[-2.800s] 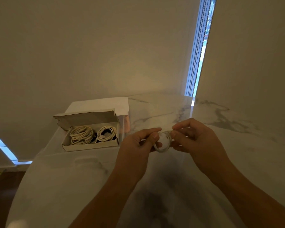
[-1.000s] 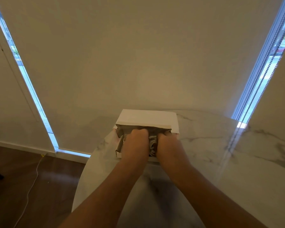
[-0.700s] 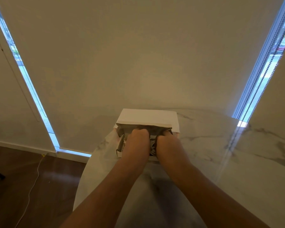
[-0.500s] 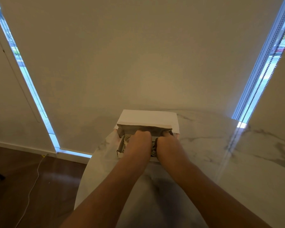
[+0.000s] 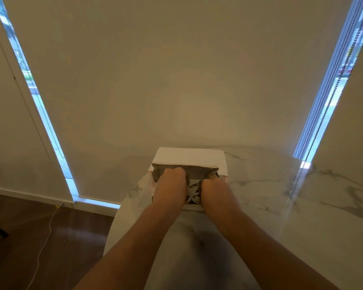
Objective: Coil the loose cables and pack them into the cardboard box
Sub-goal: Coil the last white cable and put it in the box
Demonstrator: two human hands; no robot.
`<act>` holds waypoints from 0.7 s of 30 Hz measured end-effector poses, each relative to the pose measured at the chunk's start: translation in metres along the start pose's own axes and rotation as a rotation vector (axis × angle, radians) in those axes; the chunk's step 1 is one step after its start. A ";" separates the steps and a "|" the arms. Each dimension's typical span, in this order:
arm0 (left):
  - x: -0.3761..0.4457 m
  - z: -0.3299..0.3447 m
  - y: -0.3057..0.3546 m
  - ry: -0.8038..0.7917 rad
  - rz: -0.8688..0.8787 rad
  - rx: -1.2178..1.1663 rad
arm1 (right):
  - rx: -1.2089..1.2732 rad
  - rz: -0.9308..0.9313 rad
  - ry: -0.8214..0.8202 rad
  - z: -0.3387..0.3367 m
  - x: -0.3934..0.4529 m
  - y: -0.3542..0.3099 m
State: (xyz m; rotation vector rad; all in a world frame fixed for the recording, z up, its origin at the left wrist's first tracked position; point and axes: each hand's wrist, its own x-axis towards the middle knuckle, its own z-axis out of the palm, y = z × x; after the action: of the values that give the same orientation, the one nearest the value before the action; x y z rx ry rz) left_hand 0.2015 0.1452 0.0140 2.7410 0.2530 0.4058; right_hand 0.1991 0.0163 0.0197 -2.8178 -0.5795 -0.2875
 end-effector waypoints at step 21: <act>-0.044 -0.041 -0.071 0.310 -0.053 -0.315 | 0.451 0.113 0.117 -0.030 -0.029 0.037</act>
State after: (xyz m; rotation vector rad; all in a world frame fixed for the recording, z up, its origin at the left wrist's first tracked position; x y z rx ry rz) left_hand 0.1387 0.2137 0.0133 2.3525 0.3109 0.7860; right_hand 0.1841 -0.0355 0.0333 -2.3697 -0.3979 -0.2603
